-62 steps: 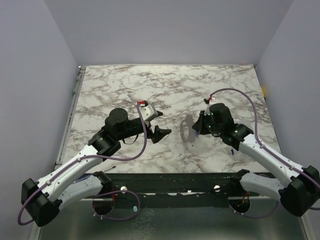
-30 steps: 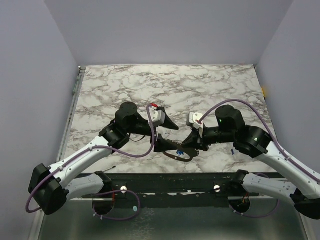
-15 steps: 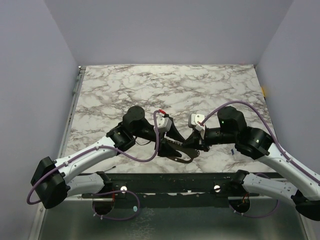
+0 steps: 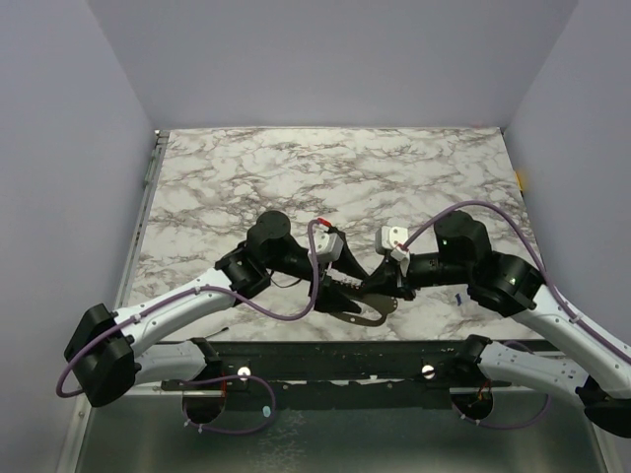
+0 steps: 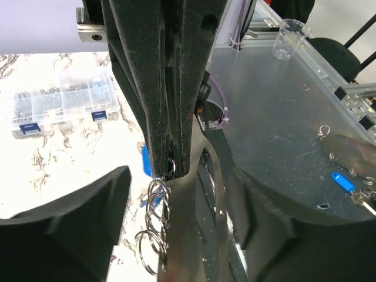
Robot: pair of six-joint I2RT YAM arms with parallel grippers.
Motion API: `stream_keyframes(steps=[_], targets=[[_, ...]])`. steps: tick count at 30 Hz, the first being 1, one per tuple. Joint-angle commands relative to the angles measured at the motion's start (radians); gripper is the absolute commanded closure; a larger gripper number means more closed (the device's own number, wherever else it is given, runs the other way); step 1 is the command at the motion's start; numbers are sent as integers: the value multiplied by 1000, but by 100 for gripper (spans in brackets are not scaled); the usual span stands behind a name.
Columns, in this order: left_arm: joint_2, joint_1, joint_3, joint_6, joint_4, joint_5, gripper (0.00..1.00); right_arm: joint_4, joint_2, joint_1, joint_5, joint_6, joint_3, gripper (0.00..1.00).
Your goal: Put the keys on the keyring
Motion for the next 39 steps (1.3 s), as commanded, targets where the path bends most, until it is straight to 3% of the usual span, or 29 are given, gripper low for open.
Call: stream_keyframes(steps=[1, 4, 5, 13, 14, 19, 20, 23, 25, 27, 34, 39], targets=[[10, -9, -24, 12, 3, -19, 20, 71, -21, 4, -44, -6, -2, 99], [10, -9, -26, 19, 4, -33, 17, 78, -21, 4, -53, -3, -1, 99], [12, -9, -23, 20, 5, -34, 20, 80, -22, 4, -56, -3, -2, 99], [38, -12, -9, 14, 9, -28, 96, 92, -23, 4, -59, -3, -7, 99], [37, -12, -11, 16, 10, -33, 100, 95, -25, 4, -59, -1, -10, 99], [14, -15, -19, 26, 14, -83, 100, 117, -35, 4, -19, 21, -12, 99], [7, -16, -20, 31, 14, -91, 100, 123, -37, 4, 6, 33, -11, 95], [-12, -13, -27, 35, 15, -111, 100, 147, -57, 4, 97, 83, 4, 60], [-19, -12, -29, 36, 16, -118, 100, 175, -87, 4, 150, 110, 4, 47], [-23, -11, -30, 35, 15, -118, 100, 224, -128, 4, 198, 139, -6, 41], [-55, -9, -43, 43, 15, -130, 100, 371, -303, 4, 347, 164, -78, 29], [-89, -7, -58, 50, 15, -150, 100, 307, -311, 4, 390, 137, -88, 28]])
